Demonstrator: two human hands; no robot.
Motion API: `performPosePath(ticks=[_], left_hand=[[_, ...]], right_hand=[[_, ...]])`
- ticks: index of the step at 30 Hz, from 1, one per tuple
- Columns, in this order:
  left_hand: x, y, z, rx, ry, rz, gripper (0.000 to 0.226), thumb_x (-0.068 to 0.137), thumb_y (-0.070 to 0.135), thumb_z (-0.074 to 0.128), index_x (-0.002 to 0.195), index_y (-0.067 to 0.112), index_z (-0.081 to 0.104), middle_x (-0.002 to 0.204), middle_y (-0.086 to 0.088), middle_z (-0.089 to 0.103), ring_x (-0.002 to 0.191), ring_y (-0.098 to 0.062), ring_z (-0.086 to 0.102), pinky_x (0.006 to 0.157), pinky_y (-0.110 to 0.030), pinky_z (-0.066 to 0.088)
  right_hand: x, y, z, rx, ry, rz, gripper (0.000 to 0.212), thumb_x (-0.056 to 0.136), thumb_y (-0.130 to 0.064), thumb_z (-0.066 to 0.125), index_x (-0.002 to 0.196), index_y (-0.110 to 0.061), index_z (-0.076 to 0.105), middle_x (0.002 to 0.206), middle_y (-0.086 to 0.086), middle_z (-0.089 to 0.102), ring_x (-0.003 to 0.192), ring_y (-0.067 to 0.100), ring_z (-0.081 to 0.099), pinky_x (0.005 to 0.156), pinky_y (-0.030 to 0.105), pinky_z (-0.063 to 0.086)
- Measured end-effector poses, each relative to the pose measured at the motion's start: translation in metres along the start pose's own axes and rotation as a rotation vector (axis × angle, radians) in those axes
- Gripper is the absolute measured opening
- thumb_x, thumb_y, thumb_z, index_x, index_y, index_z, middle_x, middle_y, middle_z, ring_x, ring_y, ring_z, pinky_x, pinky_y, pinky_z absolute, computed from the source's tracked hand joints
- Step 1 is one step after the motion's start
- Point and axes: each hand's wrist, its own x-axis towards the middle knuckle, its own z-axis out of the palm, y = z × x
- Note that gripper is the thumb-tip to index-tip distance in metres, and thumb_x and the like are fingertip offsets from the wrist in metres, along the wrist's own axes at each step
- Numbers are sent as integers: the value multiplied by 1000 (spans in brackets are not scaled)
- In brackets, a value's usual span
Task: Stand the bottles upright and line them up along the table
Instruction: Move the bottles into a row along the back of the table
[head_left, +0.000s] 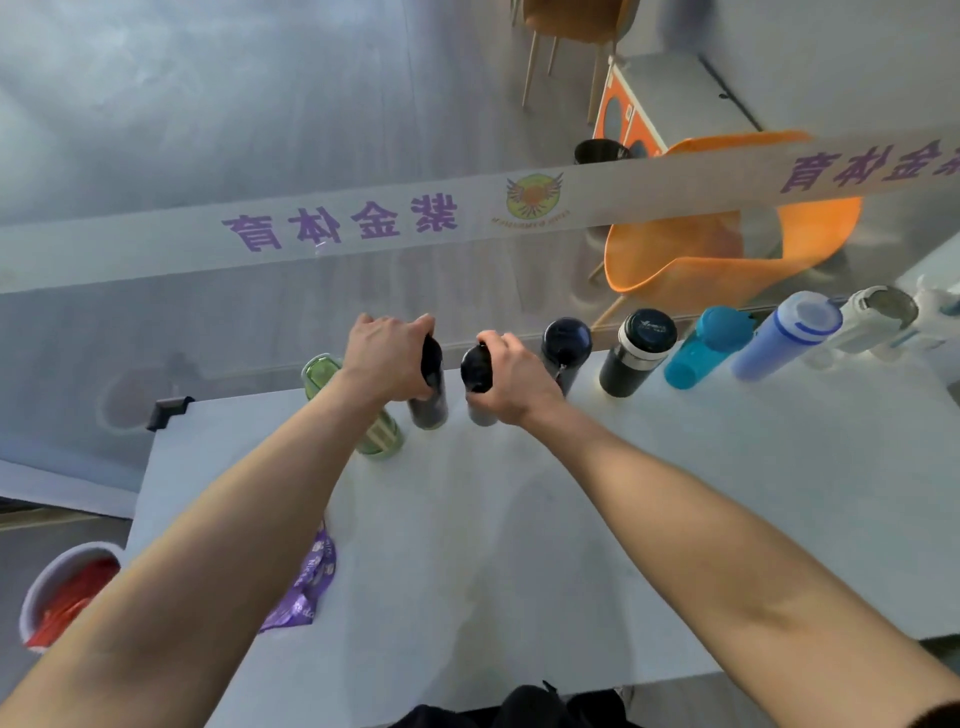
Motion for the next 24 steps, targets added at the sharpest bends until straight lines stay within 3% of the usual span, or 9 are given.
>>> performPosePath(ticks=[7,11,16,21,24], left_hand=[[6,-17,3,-29,-23,-11,66,63,44,88,115,29,50,88,1,68,79,-29,65,73,-38,44],[10,-23,-2,-88,-76,-31,65,64,35,92,114,28,51,88,-2,64,80,-33,65,67,-38,51],[12,-28,-7,-73,-102,-3,60,69,27,90,115,28,51,90,-2,64,82,-32,65,68,-40,53],[12,-27,-10,-128,-159,-25,72,65,29,95,121,29,50,95,-3,67,85,-30,66,71,-43,62],[11,-28,-11,-133,-173,-26,71,65,29,97,119,30,50,95,-2,67,86,-29,66,68,-41,60]], right_hand=[[21,-3,17,19,-19,62,80,78,-34,85,146,-23,43,131,8,53,115,37,62,98,47,55],[25,-6,21,28,2,71,79,79,-30,85,147,-22,44,132,10,54,117,37,62,98,44,53],[27,-9,24,36,13,87,82,80,-32,86,149,-21,43,133,10,54,118,36,61,100,44,53],[27,-9,25,-19,25,89,86,80,-38,84,152,-23,40,133,10,54,119,36,61,97,44,53],[28,-9,26,-51,22,82,87,82,-39,84,154,-22,38,133,10,53,119,36,61,97,45,53]])
